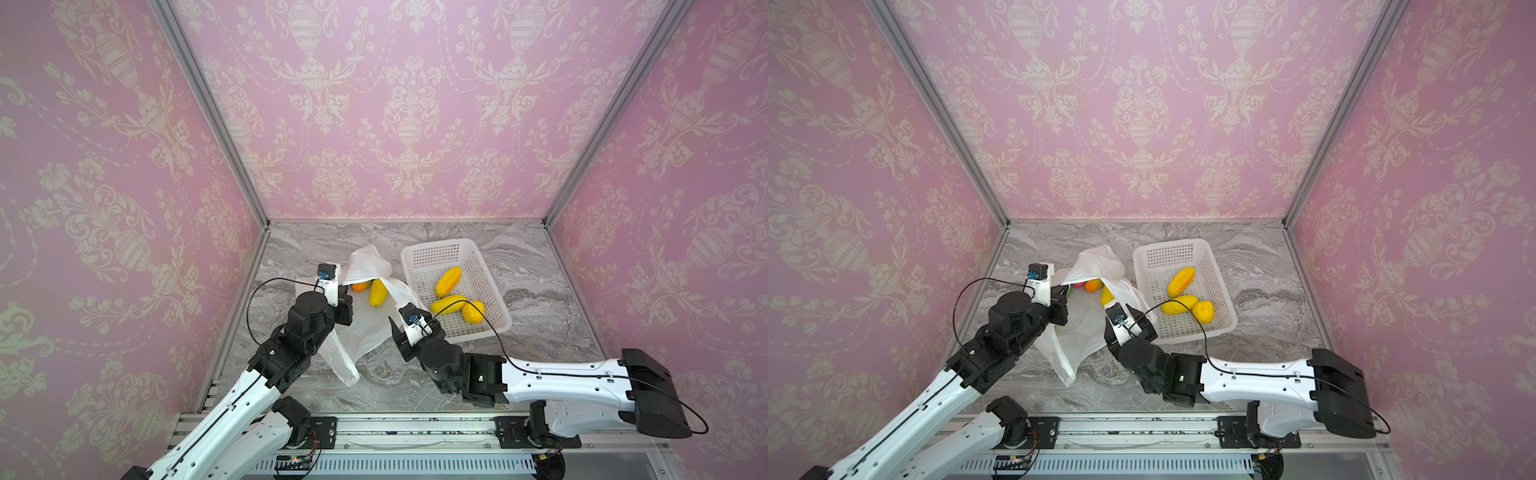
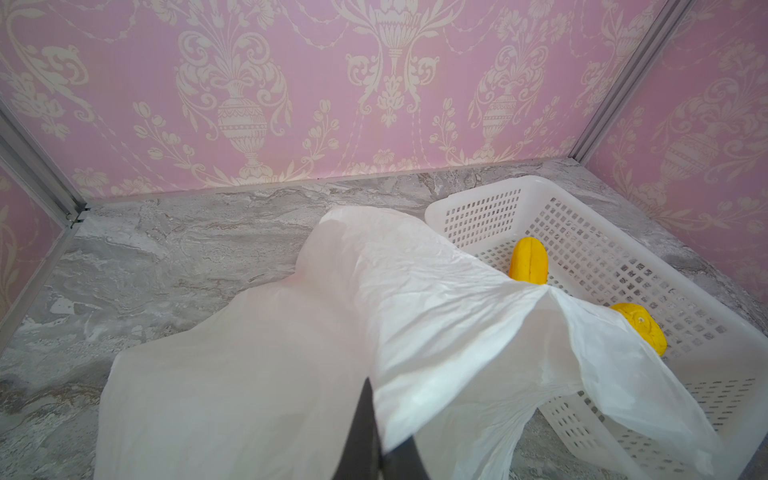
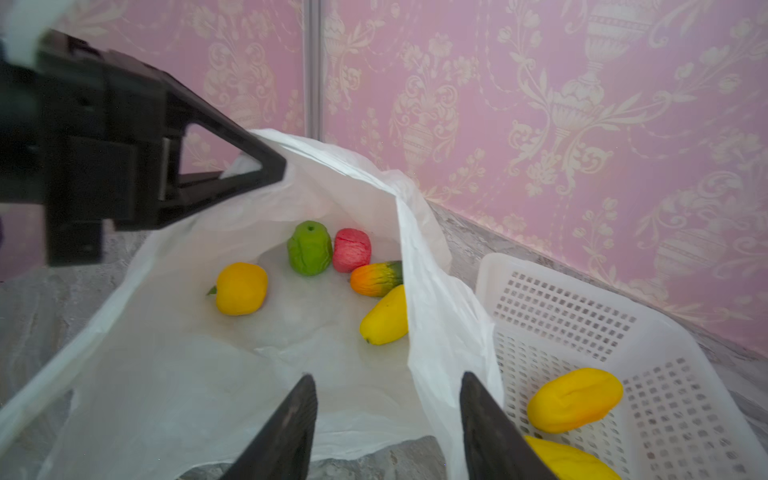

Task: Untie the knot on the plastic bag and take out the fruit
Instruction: 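Move the right gripper back over the bag and lower it inside, then grasp the long yellow fruit with the right gripper and lift it out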

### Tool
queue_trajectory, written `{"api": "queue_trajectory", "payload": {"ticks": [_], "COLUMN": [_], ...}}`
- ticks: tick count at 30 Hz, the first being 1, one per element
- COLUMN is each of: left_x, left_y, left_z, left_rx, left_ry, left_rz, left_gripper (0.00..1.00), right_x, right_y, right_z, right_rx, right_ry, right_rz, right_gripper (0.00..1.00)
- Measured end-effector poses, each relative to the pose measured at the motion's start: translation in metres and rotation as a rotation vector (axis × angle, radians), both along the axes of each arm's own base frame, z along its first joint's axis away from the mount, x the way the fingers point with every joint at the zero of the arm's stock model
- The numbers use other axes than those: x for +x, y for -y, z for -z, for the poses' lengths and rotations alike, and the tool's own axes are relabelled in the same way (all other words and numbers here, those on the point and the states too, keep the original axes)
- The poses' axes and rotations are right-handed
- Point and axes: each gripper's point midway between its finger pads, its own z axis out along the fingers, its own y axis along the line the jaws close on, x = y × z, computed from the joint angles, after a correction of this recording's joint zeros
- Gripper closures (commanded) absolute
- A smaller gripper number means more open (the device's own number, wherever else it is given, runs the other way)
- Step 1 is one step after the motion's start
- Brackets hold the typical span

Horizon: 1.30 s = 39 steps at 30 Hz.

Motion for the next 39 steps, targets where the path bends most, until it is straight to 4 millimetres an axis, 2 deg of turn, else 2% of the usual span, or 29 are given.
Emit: {"api": "queue_trajectory", "payload": {"ticks": [2, 6, 8, 10, 13, 18, 22, 24, 27, 32, 36, 39], "left_x": [0.0, 0.0, 0.0, 0.0, -0.001, -0.001, -0.001, -0.001, -0.001, -0.002, -0.003, -0.004], "left_y": [0.0, 0.0, 0.0, 0.0, 0.0, -0.001, -0.001, -0.001, -0.001, 0.002, 0.003, 0.003], "left_z": [0.0, 0.0, 0.0, -0.001, -0.002, -0.003, -0.003, -0.003, -0.003, -0.003, -0.004, -0.007], "left_rx": [-0.001, -0.001, -0.001, -0.002, -0.005, -0.009, -0.009, -0.009, -0.01, -0.014, -0.018, -0.025], "left_ry": [0.001, 0.0, 0.001, 0.002, 0.005, 0.008, 0.008, 0.008, 0.008, 0.008, 0.009, 0.019], "left_rz": [0.0, 0.0, 0.0, 0.0, -0.001, -0.001, -0.001, -0.001, 0.0, 0.012, 0.021, 0.024], "left_gripper": [1.0, 1.0, 1.0, 1.0, 1.0, 1.0, 1.0, 1.0, 1.0, 1.0, 1.0, 1.0], "right_x": [-0.007, -0.013, -0.012, -0.011, -0.008, 0.012, 0.051, 0.072, 0.1, 0.124, 0.136, 0.149], "right_y": [-0.023, -0.075, -0.091, -0.097, -0.1, -0.094, -0.082, -0.074, -0.066, -0.071, -0.075, -0.076], "right_z": [0.013, 0.063, 0.088, 0.108, 0.118, 0.114, 0.13, 0.141, 0.159, 0.186, 0.193, 0.192], "right_rx": [0.002, -0.05, -0.073, -0.089, -0.071, 0.028, 0.073, 0.092, 0.105, 0.073, 0.051, 0.041], "right_ry": [0.009, -0.001, -0.01, -0.016, -0.017, -0.051, -0.143, -0.203, -0.28, -0.376, -0.413, -0.42], "right_rz": [-0.035, -0.079, -0.084, -0.082, -0.069, -0.017, 0.065, 0.116, 0.187, 0.26, 0.3, 0.352], "right_gripper": [0.51, 0.59, 0.6, 0.58, 0.58, 0.6, 0.6, 0.57, 0.51, 0.24, 0.13, 0.1]}}
